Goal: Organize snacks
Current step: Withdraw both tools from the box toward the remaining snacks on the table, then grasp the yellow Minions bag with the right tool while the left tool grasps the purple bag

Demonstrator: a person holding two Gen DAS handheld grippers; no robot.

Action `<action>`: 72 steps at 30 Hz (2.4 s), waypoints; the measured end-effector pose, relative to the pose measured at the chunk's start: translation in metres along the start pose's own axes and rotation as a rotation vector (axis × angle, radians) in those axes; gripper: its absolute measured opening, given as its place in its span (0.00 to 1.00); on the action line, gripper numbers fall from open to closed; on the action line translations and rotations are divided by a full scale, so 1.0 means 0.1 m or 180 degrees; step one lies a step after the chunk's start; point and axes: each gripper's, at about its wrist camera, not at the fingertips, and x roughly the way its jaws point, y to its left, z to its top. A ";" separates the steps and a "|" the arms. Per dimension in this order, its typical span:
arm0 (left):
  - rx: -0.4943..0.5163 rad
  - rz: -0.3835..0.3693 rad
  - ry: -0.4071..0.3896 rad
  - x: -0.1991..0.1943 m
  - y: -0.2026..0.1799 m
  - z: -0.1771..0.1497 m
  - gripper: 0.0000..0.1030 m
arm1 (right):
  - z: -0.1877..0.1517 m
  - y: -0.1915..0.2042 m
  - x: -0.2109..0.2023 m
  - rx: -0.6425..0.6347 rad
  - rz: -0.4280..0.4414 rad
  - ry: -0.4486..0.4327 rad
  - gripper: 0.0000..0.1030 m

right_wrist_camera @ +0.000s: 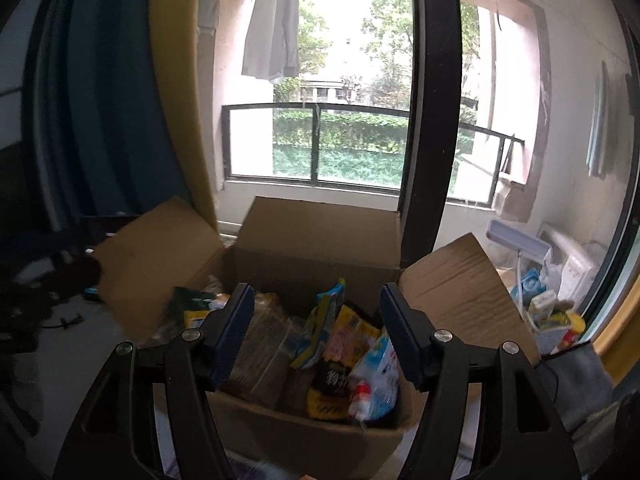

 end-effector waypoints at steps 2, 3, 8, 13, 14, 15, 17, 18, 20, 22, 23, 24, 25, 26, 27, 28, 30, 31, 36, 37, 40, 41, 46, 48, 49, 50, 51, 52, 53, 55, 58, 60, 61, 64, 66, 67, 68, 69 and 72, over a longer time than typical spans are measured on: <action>0.0008 -0.0024 0.0000 -0.06 -0.06 -0.03 0.98 | -0.04 0.00 -0.15 0.0003 0.0031 -0.0033 0.66; 0.0013 -0.0026 0.0006 -0.08 -0.09 -0.05 0.98 | -0.06 0.01 -0.21 -0.0009 0.0038 -0.0046 0.66; 0.0056 -0.0069 0.0005 -0.21 -0.26 -0.15 0.98 | -0.15 0.03 -0.49 -0.0047 0.0069 -0.0119 0.66; 0.0084 -0.0095 0.0010 -0.32 -0.39 -0.27 0.98 | -0.27 -0.01 -0.70 -0.0029 0.0079 -0.0171 0.66; 0.0071 -0.0107 0.0022 -0.33 -0.41 -0.30 0.98 | -0.30 -0.03 -0.74 -0.0006 0.0077 -0.0182 0.66; 0.0062 -0.0109 0.0041 -0.33 -0.43 -0.32 0.98 | -0.34 -0.06 -0.79 0.0015 0.0083 -0.0190 0.66; 0.0065 -0.0122 0.0082 -0.34 -0.47 -0.37 0.98 | -0.39 -0.10 -0.85 0.0032 0.0072 -0.0204 0.66; 0.0083 -0.0129 0.0098 -0.34 -0.50 -0.40 0.98 | -0.41 -0.12 -0.88 0.0042 0.0073 -0.0211 0.66; 0.0106 -0.0134 0.0131 -0.33 -0.53 -0.45 0.98 | -0.46 -0.17 -0.92 0.0051 0.0047 -0.0224 0.66; 0.0109 -0.0140 0.0201 -0.30 -0.55 -0.53 0.98 | -0.53 -0.24 -0.96 0.0083 0.0027 -0.0214 0.66; 0.0104 -0.0141 0.0239 -0.28 -0.56 -0.58 0.98 | -0.56 -0.27 -0.97 0.0093 0.0021 -0.0204 0.66; 0.0097 -0.0143 0.0287 -0.26 -0.56 -0.63 0.98 | -0.62 -0.31 -0.96 0.0111 0.0001 -0.0168 0.66; 0.0089 -0.0144 0.0334 -0.24 -0.57 -0.68 0.98 | -0.67 -0.36 -0.95 0.0139 -0.0007 -0.0132 0.66; 0.0082 -0.0138 0.0376 -0.22 -0.57 -0.73 0.98 | -0.72 -0.40 -0.94 0.0170 -0.0010 -0.0097 0.66; 0.0067 -0.0129 0.0441 -0.19 -0.57 -0.79 0.98 | -0.77 -0.45 -0.93 0.0197 -0.0017 -0.0067 0.66; 0.0058 -0.0125 0.0484 -0.16 -0.58 -0.83 0.98 | -0.81 -0.47 -0.93 0.0216 -0.0024 -0.0049 0.66; 0.0051 -0.0105 0.0594 -0.10 -0.59 -0.95 0.98 | -0.92 -0.57 -0.92 0.0313 -0.0031 0.0008 0.66; 0.0046 -0.0105 0.0639 -0.07 -0.59 -1.01 0.98 | -0.95 -0.60 -0.92 0.0344 -0.0027 0.0022 0.66; -0.0101 -0.0189 0.1026 0.08 -0.61 -1.34 0.98 | -1.21 -0.79 -0.86 0.0535 -0.0038 0.0159 0.66; -0.0163 -0.0229 0.1096 0.09 -0.60 -1.40 0.98 | -1.25 -0.82 -0.84 0.0557 -0.0040 0.0188 0.66; -0.0268 -0.0284 0.1279 0.14 -0.62 -1.60 0.98 | -1.40 -0.91 -0.79 0.0635 -0.0047 0.0285 0.66; -0.0252 -0.0275 0.1330 0.16 -0.64 -1.66 0.98 | -1.44 -0.93 -0.78 0.0656 -0.0051 0.0308 0.66; -0.0246 -0.0299 0.1543 0.19 -0.68 -1.92 0.98 | -1.61 -1.07 -0.69 0.0802 -0.0074 0.0437 0.66; -0.0220 -0.0315 0.1619 0.20 -0.71 -2.00 0.98 | -1.65 -1.09 -0.65 0.0835 -0.0052 0.0485 0.67; -0.0197 -0.0317 0.1660 0.21 -0.73 -2.05 0.98 | -1.68 -1.09 -0.63 0.0849 -0.0009 0.0519 0.71; -0.0174 -0.0313 0.1705 0.22 -0.75 -2.10 0.98 | -1.71 -1.09 -0.60 0.0849 0.0033 0.0553 0.74; -0.0165 -0.0300 0.1741 0.22 -0.75 -2.13 0.98 | -1.73 -1.08 -0.57 0.0836 0.0064 0.0586 0.78; -0.0174 -0.0289 0.1788 0.24 -0.75 -2.16 0.98 | -1.76 -1.06 -0.54 0.0809 0.0082 0.0620 0.79; -0.0213 -0.0297 0.1836 0.25 -0.75 -2.20 0.98 | -1.78 -1.04 -0.50 0.0789 0.0084 0.0649 0.79; -0.0322 -0.0353 0.1915 0.28 -0.73 -2.26 0.98 | -1.83 -1.03 -0.44 0.0776 0.0115 0.0711 0.80; -0.0282 -0.0382 0.1875 0.26 -0.73 -2.30 0.98 | -1.91 -1.01 -0.31 0.0791 0.0111 0.0838 0.80; -0.0237 -0.0382 0.1867 0.25 -0.74 -2.32 0.97 | -1.98 -1.03 -0.22 0.0850 0.0131 0.0945 0.80; -0.0231 -0.0386 0.1870 0.25 -0.74 -2.32 0.97 | -2.00 -1.04 -0.20 0.0890 0.0182 0.0974 0.80; -0.0267 -0.0429 0.1861 0.22 -0.72 -2.32 0.84 | -2.05 -1.08 -0.15 0.1087 0.0354 0.1073 0.80; -0.0246 -0.0510 0.1896 0.21 -0.71 -2.29 0.60 | -2.06 -1.08 -0.14 0.1142 0.0419 0.1105 0.72; -0.0198 -0.0564 0.1921 0.20 -0.73 -2.29 0.52 | -2.06 -1.07 -0.15 0.1132 0.0439 0.1097 0.68; -0.0168 -0.0586 0.1912 0.18 -0.74 -2.28 0.50 | -2.05 -1.03 -0.17 0.1105 0.0446 0.1095 0.66; -0.0144 -0.0585 0.1898 0.17 -0.75 -2.27 0.47 | -2.05 -0.99 -0.19 0.1070 0.0444 0.1085 0.61; -0.0134 -0.0636 0.1827 0.08 -0.76 -2.23 0.36 | -2.00 -0.82 -0.28 0.0810 0.0339 0.1008 0.49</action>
